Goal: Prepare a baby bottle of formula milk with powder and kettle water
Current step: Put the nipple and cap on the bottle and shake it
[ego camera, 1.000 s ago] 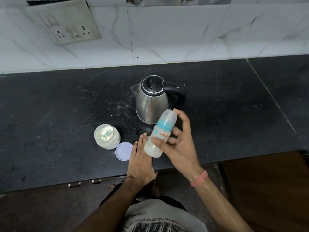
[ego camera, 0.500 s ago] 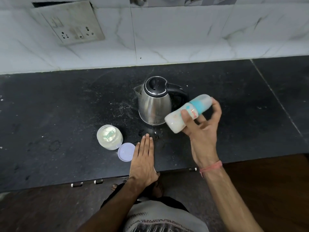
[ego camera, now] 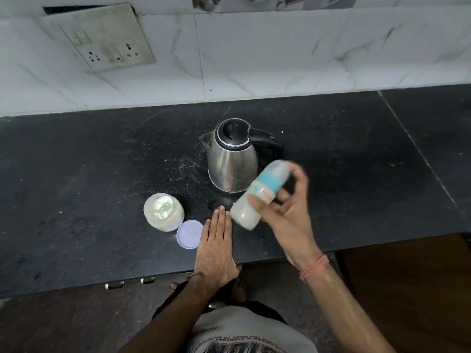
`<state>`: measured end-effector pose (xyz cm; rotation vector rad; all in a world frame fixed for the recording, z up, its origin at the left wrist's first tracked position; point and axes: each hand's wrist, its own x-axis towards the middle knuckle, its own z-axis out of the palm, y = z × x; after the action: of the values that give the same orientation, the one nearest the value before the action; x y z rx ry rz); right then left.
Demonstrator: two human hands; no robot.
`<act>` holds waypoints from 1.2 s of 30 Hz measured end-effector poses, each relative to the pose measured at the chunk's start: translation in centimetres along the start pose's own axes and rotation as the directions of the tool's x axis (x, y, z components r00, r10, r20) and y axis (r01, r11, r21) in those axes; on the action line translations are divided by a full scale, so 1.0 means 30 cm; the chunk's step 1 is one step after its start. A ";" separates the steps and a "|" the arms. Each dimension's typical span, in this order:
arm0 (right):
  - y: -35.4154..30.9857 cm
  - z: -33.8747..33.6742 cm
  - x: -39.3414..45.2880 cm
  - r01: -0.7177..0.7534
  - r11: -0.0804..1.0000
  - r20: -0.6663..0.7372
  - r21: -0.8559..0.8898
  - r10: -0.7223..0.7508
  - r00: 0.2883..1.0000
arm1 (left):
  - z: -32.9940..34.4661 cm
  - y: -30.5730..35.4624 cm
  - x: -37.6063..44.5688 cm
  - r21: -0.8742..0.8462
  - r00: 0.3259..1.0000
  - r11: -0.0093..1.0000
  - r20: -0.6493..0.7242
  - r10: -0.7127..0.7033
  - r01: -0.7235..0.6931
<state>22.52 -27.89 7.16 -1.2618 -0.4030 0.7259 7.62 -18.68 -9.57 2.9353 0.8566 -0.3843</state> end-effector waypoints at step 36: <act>-0.038 -0.071 0.023 0.175 0.981 0.092 -0.083 -0.167 0.982 | 0.009 -0.007 -0.007 -0.014 1.000 1.000 -0.020 0.002 -0.003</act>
<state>24.70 -29.09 7.59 -1.2667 -0.6122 0.6208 7.30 -18.64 -9.76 2.9322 0.8544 -0.3482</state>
